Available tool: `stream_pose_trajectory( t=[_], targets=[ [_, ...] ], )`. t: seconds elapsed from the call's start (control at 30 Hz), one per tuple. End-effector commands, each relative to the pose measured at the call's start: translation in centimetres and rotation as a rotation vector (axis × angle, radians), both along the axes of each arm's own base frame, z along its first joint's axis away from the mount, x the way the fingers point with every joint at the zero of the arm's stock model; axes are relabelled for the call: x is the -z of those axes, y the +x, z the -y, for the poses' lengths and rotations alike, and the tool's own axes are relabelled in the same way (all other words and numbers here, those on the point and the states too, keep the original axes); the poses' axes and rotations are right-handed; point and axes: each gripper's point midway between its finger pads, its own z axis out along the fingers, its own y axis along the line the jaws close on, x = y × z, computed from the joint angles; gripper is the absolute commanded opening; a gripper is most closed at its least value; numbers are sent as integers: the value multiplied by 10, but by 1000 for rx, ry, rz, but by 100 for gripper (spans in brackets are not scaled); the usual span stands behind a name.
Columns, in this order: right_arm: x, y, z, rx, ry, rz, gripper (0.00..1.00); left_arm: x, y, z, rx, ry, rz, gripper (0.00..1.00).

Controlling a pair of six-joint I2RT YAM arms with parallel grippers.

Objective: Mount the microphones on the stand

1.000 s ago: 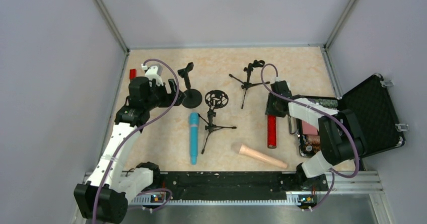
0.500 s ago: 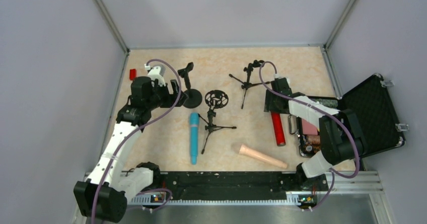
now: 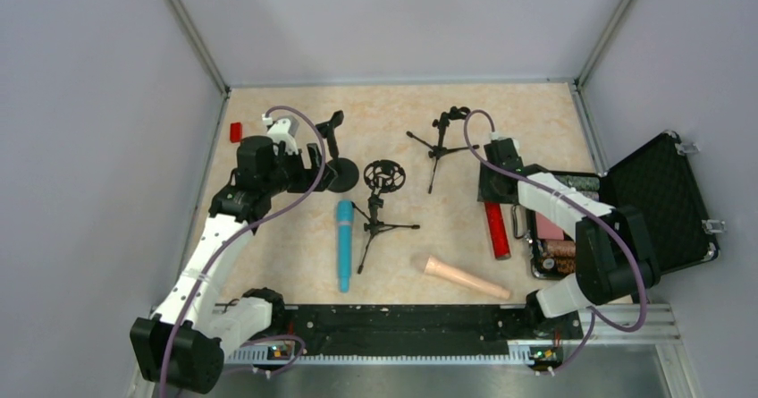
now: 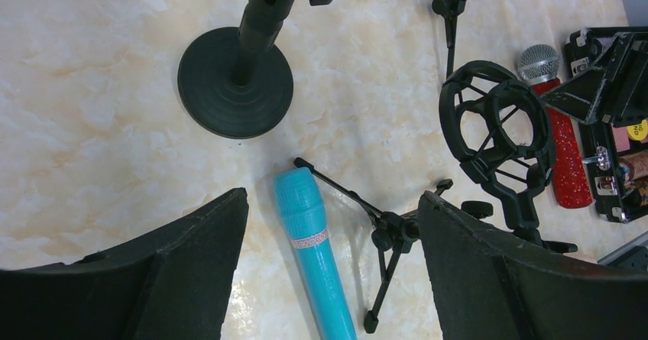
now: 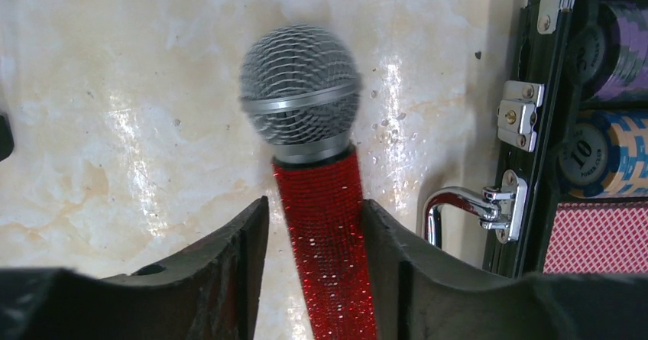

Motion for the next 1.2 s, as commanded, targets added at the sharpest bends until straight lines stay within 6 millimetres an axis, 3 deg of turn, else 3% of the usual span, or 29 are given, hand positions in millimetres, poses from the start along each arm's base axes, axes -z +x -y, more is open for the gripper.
stream_pose_trajectory(
  t=[0.0, 0.13, 0.27, 0.53, 0.93, 1.17],
  targets=[
    [4, -4, 2, 5, -14, -31, 44, -12, 5, 1, 6, 8, 46, 86],
    [12, 0, 1, 8, -23, -58, 42, -13, 4, 1, 9, 8, 45, 86],
    [12, 8, -9, -8, 18, -54, 26, -12, 4, 1, 7, 12, 46, 86],
    [17, 21, -17, 31, 72, -56, 23, -14, 2, -1, 4, 18, 52, 86],
    [7, 34, -6, 108, 189, -1, 23, -13, 2, 1, 8, 24, 49, 85],
    [-12, 38, -8, 27, 185, 59, 36, -13, 1, 2, 16, 22, 46, 85]
  ],
)
